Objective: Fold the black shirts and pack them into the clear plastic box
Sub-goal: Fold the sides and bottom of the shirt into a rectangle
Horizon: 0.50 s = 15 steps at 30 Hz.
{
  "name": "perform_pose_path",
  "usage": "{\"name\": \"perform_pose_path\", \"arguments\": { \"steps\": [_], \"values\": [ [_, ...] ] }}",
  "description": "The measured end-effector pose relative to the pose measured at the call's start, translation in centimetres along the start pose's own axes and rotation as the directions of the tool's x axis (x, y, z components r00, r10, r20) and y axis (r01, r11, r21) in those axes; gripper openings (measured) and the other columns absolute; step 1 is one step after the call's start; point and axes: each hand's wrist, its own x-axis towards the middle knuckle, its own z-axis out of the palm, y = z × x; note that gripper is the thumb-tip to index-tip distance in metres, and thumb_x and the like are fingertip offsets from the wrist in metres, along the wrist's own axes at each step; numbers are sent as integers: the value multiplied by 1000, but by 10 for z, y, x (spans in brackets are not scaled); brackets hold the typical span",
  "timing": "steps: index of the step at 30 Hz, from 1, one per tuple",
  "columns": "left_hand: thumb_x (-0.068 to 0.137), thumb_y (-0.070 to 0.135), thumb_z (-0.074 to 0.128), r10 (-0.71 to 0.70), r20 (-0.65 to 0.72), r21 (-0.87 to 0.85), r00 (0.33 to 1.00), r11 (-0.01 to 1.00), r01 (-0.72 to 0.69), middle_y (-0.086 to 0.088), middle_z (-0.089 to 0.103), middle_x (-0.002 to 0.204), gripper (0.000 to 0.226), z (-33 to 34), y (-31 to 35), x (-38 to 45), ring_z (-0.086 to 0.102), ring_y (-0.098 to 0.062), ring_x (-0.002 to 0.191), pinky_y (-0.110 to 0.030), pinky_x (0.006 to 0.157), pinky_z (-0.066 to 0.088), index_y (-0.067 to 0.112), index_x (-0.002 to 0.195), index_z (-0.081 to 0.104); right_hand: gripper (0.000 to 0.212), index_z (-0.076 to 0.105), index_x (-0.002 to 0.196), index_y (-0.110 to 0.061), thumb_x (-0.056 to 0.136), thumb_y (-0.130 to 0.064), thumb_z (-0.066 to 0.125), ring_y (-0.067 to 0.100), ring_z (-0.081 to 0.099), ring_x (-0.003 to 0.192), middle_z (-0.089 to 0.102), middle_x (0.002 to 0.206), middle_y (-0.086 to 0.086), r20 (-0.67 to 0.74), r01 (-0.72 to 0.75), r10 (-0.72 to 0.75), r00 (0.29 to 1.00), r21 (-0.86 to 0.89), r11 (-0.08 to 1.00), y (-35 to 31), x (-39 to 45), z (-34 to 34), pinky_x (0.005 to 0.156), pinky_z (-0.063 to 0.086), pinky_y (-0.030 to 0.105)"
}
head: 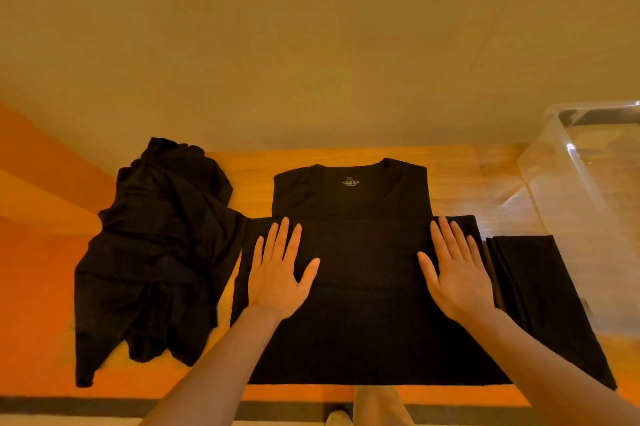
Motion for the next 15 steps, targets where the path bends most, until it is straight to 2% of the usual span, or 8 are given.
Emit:
{"name": "perform_pose_path", "arguments": {
  "steps": [3, 8, 11, 15],
  "values": [
    [94, 66, 11, 16, -55, -34, 998, 999, -18, -2, 5, 161, 73, -4, 7, 13, -2, -18, 149, -40, 120, -1, 25, 153, 13, 69, 0, 152, -21, 94, -59, 2, 11, -15, 147, -6, 161, -2, -14, 18, -18, 1000, 9, 1000, -7, 7, -4, 117, -14, 28],
    [94, 61, 0, 28, -64, -56, 998, 998, -31, -3, 10, 161, 73, -15, 17, 82, -1, -17, 148, -39, 120, -1, 20, 153, 17, 66, 3, 152, -21, 97, -56, 4, 8, -16, 146, -6, 161, -4, -57, 139, -135, 989, 70, 988, -27, 76, -15, 120, -8, 30],
    [90, 64, 0, 21, -16, -3, 1000, 1000, -21, -2, 3, 162, 77, -18, 18, 123, -6, -17, 148, -39, 119, -8, 22, 153, 11, 71, 3, 153, -19, 94, -58, 0, 10, -17, 146, -7, 161, -3, -34, 128, -126, 991, 62, 990, -29, 120, -13, 119, -11, 31],
    [82, 81, 10, -47, -8, -2, 999, 999, 47, 1, -10, 161, 90, -16, 16, 145, -16, -15, 147, -42, 119, -10, 27, 153, -3, 72, 2, 153, -17, 95, -59, 9, 12, -13, 147, -4, 161, -1, -53, 86, -86, 995, 12, 996, -23, 144, -11, 119, -10, 35]
  ]
}}
